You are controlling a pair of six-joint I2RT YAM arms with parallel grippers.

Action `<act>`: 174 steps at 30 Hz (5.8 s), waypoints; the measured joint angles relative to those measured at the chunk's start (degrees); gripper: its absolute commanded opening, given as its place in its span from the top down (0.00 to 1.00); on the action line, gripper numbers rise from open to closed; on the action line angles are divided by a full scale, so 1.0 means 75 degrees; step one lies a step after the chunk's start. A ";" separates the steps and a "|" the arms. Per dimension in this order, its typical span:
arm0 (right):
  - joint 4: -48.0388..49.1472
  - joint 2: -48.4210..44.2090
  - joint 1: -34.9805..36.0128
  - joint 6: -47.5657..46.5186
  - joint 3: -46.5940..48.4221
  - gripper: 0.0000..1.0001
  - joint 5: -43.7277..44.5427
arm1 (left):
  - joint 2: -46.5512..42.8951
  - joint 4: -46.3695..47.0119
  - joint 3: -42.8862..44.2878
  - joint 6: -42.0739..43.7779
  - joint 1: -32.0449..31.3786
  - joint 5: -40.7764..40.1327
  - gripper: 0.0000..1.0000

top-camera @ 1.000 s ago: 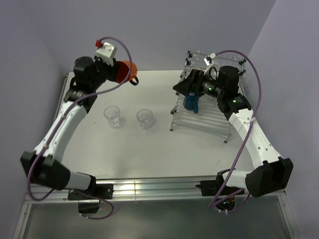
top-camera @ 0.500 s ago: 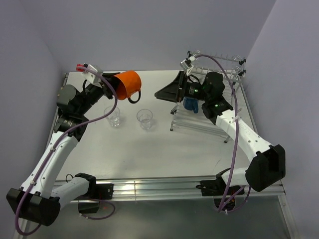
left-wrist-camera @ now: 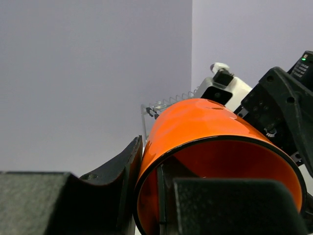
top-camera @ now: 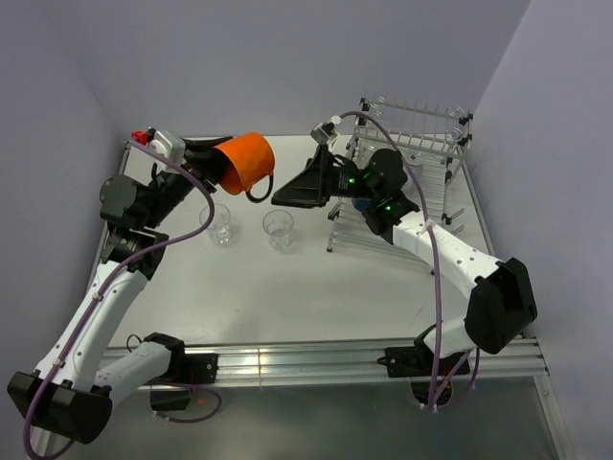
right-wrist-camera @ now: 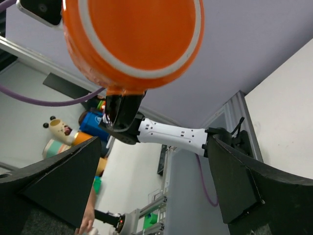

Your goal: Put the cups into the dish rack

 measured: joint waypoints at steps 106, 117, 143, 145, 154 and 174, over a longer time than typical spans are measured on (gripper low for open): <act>-0.8655 -0.1017 -0.4555 -1.0509 -0.0947 1.00 0.7015 | 0.1996 -0.6149 0.1760 -0.0691 -0.0711 -0.2439 0.01; -0.7825 -0.0286 -0.4555 -1.0605 -0.1326 1.00 0.7096 | 0.2168 -0.6140 0.1789 -0.0697 -0.0711 -0.2629 0.01; -0.7058 0.0428 -0.4555 -1.0637 -0.1411 0.66 0.7131 | 0.2451 -0.6152 0.1789 -0.0697 -0.0711 -0.3034 0.01; -0.6939 0.0428 -0.4555 -1.0657 -0.1411 0.61 0.7125 | 0.2451 -0.6146 0.1789 -0.0676 -0.0711 -0.3037 0.01; -0.6843 0.0399 -0.4555 -1.0739 -0.1408 0.23 0.7064 | 0.2503 -0.6237 0.1789 -0.0373 -0.0711 -0.2970 0.01; -0.7831 -0.1804 -0.4555 -1.0754 -0.0848 0.00 0.7055 | 0.4934 -0.8224 0.3162 0.1381 -0.0516 -0.1547 0.20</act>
